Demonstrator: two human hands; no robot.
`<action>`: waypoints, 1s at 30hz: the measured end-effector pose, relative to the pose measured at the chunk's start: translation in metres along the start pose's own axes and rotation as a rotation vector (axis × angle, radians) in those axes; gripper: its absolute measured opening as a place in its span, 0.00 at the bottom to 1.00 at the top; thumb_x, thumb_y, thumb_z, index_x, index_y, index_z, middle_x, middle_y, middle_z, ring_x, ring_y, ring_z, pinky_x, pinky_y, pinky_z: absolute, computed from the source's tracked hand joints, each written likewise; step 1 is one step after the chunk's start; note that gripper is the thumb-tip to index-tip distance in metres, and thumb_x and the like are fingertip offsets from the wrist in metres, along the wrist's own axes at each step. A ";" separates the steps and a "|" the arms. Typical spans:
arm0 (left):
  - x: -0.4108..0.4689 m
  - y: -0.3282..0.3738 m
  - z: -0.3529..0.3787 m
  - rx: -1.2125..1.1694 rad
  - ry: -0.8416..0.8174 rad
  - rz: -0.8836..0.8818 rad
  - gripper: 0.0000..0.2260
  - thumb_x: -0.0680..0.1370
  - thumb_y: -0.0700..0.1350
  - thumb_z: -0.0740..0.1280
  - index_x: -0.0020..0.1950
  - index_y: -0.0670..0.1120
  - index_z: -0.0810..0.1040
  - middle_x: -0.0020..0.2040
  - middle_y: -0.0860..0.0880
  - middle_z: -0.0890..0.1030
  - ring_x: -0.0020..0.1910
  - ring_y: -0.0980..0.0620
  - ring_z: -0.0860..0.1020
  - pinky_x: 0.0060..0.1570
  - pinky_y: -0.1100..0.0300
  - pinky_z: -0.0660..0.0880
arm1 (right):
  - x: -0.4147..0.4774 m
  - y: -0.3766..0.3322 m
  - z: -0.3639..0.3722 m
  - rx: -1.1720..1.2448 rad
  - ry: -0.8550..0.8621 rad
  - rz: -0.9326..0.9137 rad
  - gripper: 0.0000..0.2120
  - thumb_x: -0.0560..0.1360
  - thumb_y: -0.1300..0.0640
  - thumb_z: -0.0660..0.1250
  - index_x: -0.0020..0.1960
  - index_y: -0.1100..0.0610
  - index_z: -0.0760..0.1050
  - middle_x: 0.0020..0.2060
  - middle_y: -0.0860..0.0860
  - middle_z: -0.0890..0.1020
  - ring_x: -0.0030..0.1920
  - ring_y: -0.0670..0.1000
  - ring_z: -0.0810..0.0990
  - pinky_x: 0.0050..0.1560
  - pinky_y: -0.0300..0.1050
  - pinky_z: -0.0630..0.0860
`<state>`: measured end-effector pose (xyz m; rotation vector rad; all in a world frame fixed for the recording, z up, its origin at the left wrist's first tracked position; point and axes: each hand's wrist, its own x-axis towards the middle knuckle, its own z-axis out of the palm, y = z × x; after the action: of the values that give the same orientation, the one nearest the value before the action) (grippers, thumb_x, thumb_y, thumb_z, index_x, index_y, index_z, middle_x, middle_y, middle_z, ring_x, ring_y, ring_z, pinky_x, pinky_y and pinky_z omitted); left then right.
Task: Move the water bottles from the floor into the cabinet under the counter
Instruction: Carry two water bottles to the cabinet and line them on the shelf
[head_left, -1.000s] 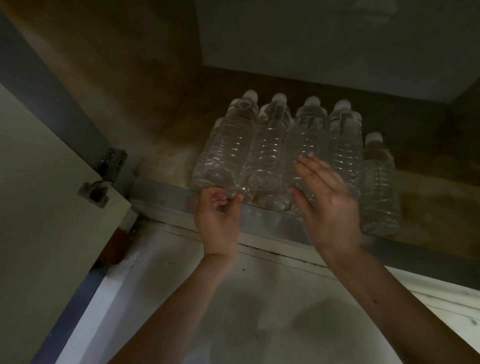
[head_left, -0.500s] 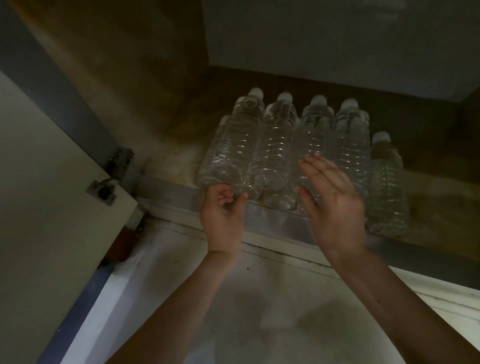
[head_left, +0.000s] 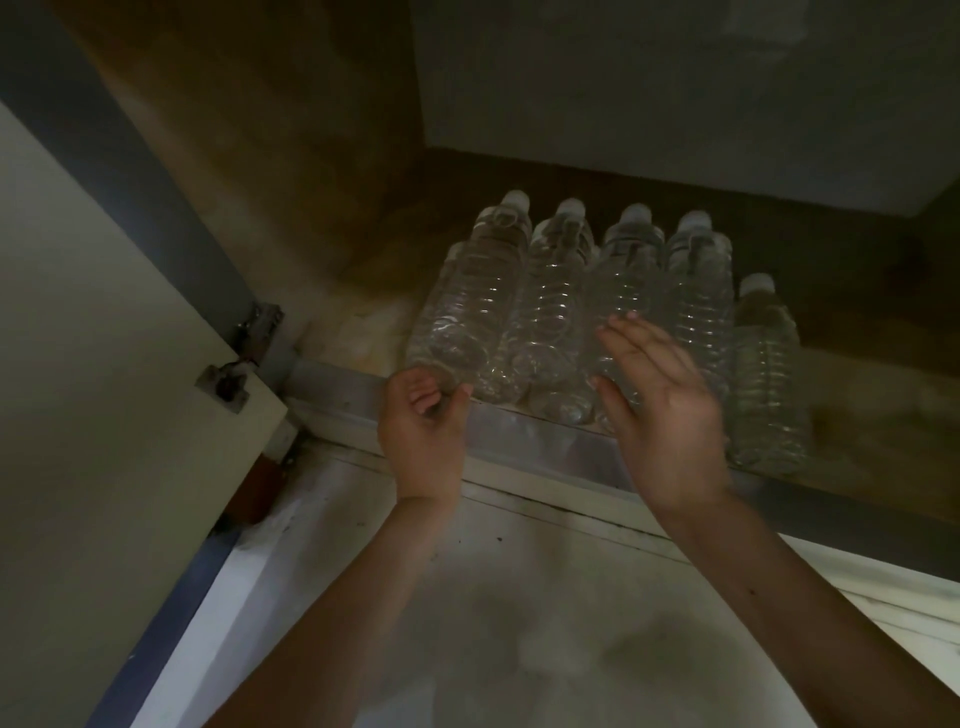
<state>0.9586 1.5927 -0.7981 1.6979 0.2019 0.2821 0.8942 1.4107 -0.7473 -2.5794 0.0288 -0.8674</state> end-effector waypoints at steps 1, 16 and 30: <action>-0.002 0.002 -0.003 0.017 -0.005 0.010 0.12 0.71 0.39 0.76 0.49 0.46 0.75 0.45 0.43 0.81 0.44 0.48 0.81 0.48 0.59 0.79 | 0.000 0.000 -0.001 0.005 -0.005 -0.001 0.21 0.73 0.69 0.73 0.65 0.64 0.77 0.63 0.59 0.79 0.67 0.54 0.72 0.73 0.31 0.57; -0.027 0.066 0.035 0.372 -0.449 0.855 0.18 0.73 0.45 0.75 0.62 0.44 0.80 0.62 0.49 0.79 0.65 0.50 0.72 0.67 0.58 0.66 | -0.020 0.033 -0.056 0.024 -0.037 0.123 0.27 0.71 0.59 0.76 0.68 0.60 0.75 0.69 0.55 0.75 0.74 0.56 0.68 0.71 0.50 0.67; -0.027 0.058 0.054 0.449 -0.452 0.960 0.16 0.75 0.41 0.73 0.63 0.46 0.80 0.64 0.50 0.79 0.65 0.51 0.75 0.73 0.47 0.60 | -0.027 0.042 -0.054 0.162 -0.044 0.282 0.26 0.75 0.61 0.73 0.72 0.55 0.72 0.73 0.52 0.71 0.73 0.49 0.68 0.72 0.40 0.66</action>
<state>0.9474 1.5257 -0.7501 2.1537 -0.9770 0.5691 0.8453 1.3557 -0.7408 -2.3681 0.2903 -0.6792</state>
